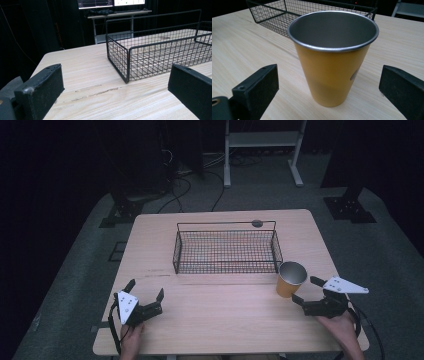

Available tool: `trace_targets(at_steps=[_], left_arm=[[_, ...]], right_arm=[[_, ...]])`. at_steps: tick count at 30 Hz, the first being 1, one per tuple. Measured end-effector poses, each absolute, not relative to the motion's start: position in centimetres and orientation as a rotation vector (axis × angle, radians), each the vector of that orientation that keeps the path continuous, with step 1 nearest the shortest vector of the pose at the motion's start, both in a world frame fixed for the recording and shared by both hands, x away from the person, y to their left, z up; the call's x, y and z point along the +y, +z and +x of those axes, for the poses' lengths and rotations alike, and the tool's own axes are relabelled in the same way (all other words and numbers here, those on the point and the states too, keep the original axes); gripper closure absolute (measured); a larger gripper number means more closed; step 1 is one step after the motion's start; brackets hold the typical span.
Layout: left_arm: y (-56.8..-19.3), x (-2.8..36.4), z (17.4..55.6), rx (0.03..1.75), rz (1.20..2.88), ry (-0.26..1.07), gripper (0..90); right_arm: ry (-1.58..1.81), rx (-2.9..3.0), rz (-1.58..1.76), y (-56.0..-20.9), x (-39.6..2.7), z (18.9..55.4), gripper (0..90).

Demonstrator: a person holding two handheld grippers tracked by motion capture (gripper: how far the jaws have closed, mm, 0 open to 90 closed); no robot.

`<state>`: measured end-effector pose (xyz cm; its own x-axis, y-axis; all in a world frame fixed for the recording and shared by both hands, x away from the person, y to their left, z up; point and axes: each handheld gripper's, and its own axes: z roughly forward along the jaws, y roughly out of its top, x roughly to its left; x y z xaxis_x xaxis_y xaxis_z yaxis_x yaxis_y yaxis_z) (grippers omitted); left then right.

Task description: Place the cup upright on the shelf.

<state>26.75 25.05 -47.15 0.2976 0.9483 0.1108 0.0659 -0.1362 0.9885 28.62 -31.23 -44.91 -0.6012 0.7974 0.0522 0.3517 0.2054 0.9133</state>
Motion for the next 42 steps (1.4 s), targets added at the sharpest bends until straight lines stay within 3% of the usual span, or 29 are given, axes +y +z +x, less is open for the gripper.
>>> trace_targets(at_steps=[31,42], left_arm=[[-47.1,25.1,26.8,0.98,1.489,1.028,0.0],[-47.2,25.1,26.8,0.979,1.49,1.028,0.0]], right_arm=[[1.345,2.05,1.085,-45.2,-28.8,32.7,2.3],[1.348,2.054,1.066,-44.7,-28.5,32.9,12.4]])
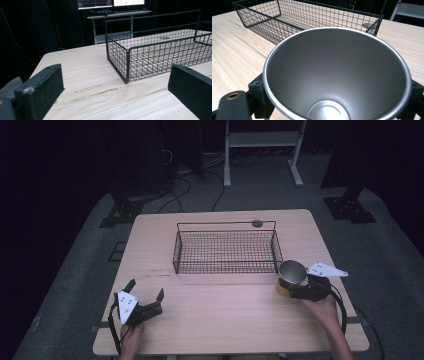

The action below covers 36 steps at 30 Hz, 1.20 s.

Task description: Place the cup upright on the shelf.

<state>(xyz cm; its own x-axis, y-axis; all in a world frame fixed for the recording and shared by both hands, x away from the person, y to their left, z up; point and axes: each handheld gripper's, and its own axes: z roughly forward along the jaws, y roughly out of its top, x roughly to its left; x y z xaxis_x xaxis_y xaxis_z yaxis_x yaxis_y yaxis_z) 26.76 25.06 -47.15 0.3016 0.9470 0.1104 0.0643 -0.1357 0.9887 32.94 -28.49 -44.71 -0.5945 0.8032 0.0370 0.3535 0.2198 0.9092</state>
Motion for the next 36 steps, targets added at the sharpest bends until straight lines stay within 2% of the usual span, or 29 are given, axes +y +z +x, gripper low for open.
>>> trace_targets(at_steps=[10,36], left_arm=[[-47.1,25.1,26.8,0.979,1.49,1.027,0.0],[-47.1,25.1,26.8,0.98,1.489,1.027,0.0]], right_arm=[[1.384,2.029,1.061,-44.2,-28.8,32.5,12.6],[1.424,2.053,0.97,-39.3,-27.7,32.8,12.7]])
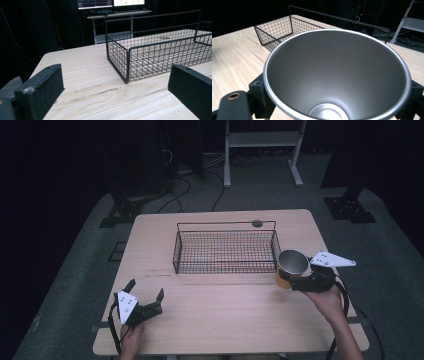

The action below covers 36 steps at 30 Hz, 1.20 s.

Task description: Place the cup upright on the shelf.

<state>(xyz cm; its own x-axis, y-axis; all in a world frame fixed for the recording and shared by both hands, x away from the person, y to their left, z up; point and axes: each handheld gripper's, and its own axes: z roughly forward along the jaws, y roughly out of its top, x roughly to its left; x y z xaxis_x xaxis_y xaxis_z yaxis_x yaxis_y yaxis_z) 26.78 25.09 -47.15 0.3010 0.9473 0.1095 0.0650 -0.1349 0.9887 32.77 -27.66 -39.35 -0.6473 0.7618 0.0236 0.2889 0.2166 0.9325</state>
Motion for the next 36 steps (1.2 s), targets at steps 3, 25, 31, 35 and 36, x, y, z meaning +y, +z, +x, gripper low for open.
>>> trace_targets(at_steps=[3,25,31,35,36], left_arm=[[-47.1,25.1,26.8,0.981,1.488,1.026,0.0],[-47.1,25.1,26.8,0.986,1.487,1.024,0.0],[-47.1,25.1,26.8,0.986,1.488,1.024,0.0],[-47.1,25.1,26.8,0.986,1.49,1.024,0.0],[-47.1,25.1,26.8,0.986,1.487,1.024,0.0]], right_arm=[[1.431,2.057,0.959,-38.6,-27.4,33.0,12.8],[1.484,2.084,0.909,-34.3,-25.9,36.2,12.7],[1.516,2.074,0.937,-33.8,-25.8,37.8,12.7],[1.5,2.086,0.946,-33.6,-25.4,38.7,12.7],[1.494,2.092,0.94,-33.6,-25.3,39.0,12.7]])
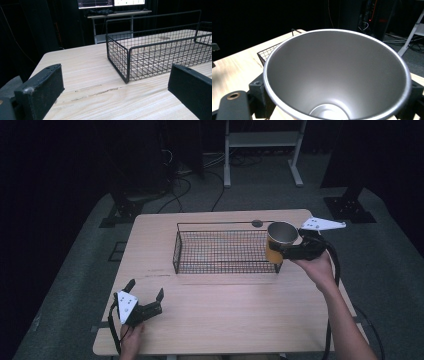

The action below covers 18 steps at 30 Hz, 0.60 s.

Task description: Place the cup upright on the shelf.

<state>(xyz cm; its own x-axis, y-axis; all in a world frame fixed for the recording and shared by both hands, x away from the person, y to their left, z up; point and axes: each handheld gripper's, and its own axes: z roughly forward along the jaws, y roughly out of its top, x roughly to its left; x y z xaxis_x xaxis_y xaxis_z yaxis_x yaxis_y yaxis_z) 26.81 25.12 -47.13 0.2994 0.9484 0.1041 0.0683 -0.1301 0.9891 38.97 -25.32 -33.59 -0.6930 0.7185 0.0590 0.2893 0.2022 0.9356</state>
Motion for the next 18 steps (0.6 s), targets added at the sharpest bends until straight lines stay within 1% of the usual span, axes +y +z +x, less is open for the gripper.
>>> trace_targets(at_steps=[8,11,18], left_arm=[[-47.1,25.1,26.8,0.986,1.487,1.023,0.0],[-47.1,25.1,26.8,0.988,1.487,1.022,0.0],[-47.1,25.1,26.8,0.987,1.488,1.021,0.0]], right_arm=[[1.446,2.127,0.926,-33.3,-24.2,40.7,12.7],[1.503,2.14,0.932,-33.1,-24.0,41.3,12.7],[1.47,2.157,0.917,-32.6,-22.8,42.6,12.7]])
